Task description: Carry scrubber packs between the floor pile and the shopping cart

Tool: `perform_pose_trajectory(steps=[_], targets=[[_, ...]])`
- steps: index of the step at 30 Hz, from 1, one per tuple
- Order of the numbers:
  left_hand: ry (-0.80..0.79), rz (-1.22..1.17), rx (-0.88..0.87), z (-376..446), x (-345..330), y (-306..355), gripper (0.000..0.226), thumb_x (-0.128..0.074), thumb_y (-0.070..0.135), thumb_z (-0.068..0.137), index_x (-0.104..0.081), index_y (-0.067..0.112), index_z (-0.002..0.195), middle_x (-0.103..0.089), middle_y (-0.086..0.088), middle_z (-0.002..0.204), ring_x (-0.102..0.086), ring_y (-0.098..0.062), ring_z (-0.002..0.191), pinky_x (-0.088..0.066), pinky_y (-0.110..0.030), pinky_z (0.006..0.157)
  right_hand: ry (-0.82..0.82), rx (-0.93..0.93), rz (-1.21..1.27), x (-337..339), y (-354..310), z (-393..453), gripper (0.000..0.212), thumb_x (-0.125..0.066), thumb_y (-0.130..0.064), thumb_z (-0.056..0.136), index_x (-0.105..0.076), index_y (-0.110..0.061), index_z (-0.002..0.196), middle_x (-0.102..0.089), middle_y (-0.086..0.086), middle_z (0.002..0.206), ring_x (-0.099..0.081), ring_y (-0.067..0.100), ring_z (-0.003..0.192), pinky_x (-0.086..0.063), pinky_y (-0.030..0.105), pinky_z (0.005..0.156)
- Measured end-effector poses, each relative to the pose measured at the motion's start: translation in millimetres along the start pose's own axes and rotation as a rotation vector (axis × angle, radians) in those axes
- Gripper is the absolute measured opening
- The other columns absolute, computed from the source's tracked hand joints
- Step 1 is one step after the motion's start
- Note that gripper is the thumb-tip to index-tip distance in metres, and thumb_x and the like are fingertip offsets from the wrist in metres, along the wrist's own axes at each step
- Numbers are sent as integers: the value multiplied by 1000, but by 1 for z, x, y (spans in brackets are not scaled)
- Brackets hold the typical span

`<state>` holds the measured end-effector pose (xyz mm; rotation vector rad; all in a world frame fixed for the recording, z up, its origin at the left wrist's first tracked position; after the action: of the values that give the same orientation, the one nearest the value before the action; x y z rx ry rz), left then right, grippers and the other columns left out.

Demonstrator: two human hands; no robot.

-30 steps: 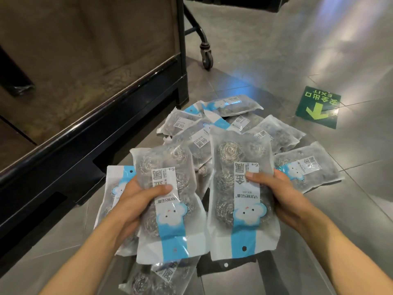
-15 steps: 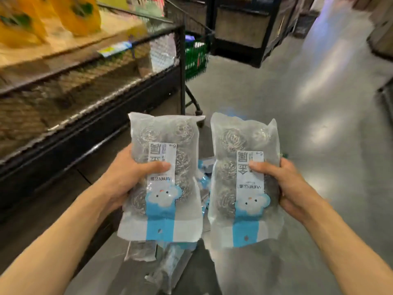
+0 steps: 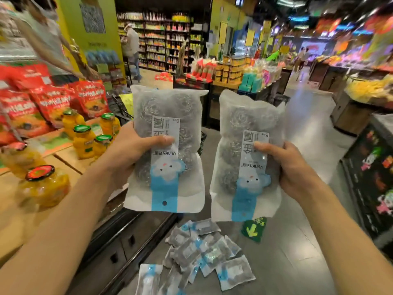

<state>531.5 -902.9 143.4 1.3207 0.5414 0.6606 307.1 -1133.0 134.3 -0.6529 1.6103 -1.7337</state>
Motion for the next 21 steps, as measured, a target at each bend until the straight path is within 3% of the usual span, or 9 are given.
perform_pose_trajectory(steps=[7,10,13,18,21], targets=[[25,27,-77,4,22,46,46,-86,7,70,-72,13,113,-80,-6,103,-78,-25,94,-65,-38,76,13,38,2,-18,-37,4,42,-76,-19,77,-70,-5,115,-79,15,100,-77,27,83,-62,34,65],[42,32,-83,8,35,53,60,-89,15,65,-69,12,121,-80,-4,104,-78,-23,94,-65,-36,76,15,37,26,-27,-42,11,39,-75,-17,78,-70,-4,115,-79,16,100,-77,27,81,-62,34,65],[68,30,-78,8,52,55,59,-88,15,64,-69,13,120,-80,-3,104,-78,-22,94,-65,-37,76,-10,30,52,-44,-44,19,31,-72,-13,83,-70,-6,113,-79,13,97,-78,26,81,-62,33,63],[165,40,-71,-9,91,47,63,-89,22,56,-69,17,116,-80,-1,103,-78,-20,93,-64,-38,78,-104,12,48,-93,-30,33,35,-75,-15,77,-70,-8,111,-80,11,97,-78,24,82,-62,33,64],[279,23,-54,-34,126,40,74,-90,20,54,-66,10,123,-80,-5,106,-77,-24,96,-64,-38,76,-215,-2,24,-135,-22,45,39,-76,-17,74,-70,-9,112,-80,11,99,-78,25,86,-63,34,67]])
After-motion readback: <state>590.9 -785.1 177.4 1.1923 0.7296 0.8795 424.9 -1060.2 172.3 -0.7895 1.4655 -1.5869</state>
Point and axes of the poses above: each hand's wrist, its own z-axis towards the middle knuckle, its own x-axis out of the back of the hand, y = z × x, the point moved 4 cm from there along z, towards the middle knuckle
